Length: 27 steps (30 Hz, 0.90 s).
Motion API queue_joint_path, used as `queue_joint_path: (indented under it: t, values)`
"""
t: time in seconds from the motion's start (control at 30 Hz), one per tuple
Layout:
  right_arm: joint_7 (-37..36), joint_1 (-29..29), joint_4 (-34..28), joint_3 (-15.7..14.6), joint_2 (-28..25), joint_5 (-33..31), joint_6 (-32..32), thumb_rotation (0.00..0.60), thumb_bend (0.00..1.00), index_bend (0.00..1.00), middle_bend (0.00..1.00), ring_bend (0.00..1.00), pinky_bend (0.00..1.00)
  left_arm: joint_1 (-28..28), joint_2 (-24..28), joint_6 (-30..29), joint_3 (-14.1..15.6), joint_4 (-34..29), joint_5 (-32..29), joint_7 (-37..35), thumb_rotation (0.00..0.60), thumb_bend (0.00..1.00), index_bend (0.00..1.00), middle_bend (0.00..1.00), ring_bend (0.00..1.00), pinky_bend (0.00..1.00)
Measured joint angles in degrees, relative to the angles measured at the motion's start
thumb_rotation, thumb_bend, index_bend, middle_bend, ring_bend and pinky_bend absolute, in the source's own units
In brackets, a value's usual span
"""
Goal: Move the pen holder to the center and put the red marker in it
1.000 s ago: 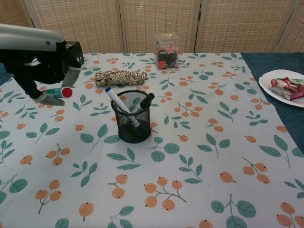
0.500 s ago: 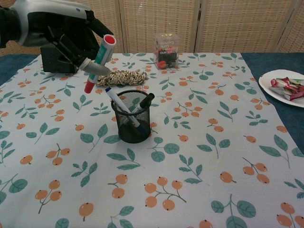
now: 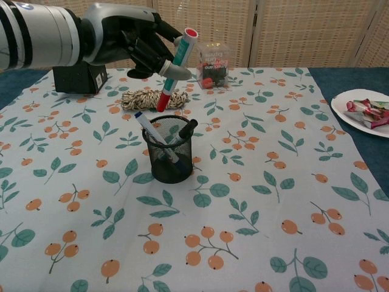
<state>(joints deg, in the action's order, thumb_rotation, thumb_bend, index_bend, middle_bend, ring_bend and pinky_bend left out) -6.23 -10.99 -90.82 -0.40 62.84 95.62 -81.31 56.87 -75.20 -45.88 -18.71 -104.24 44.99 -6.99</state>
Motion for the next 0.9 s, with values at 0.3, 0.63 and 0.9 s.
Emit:
queue_joint_path:
  t: [0.3,0.63,0.9]
  values:
    - [-1.03,0.37,0.38,-0.23,-0.34,0.82,-1.39,0.600,0.11,0.00,0.00,0.00,0.00,0.10,-3.88,0.14,0.52,4.22,-2.15,-0.71,0.600,0.36,0.72,0.94,0.89,0.90]
    - [-0.84,0.61,0.42,-0.30,-0.11,1.15,-2.11,0.600,0.11,0.00,0.00,0.00,0.00,-2.31,-7.00,2.61,0.52,8.06,1.44,-6.68,0.600,0.36,0.72,0.95,0.89,0.90]
    - [-1.45,1.24,0.72,-0.40,-0.04,2.00,-3.93,0.600,0.12,0.00,0.00,0.00,0.00,-4.92,-9.73,4.27,0.56,11.91,6.66,-12.12,0.600,0.29,0.48,0.94,0.88,0.89]
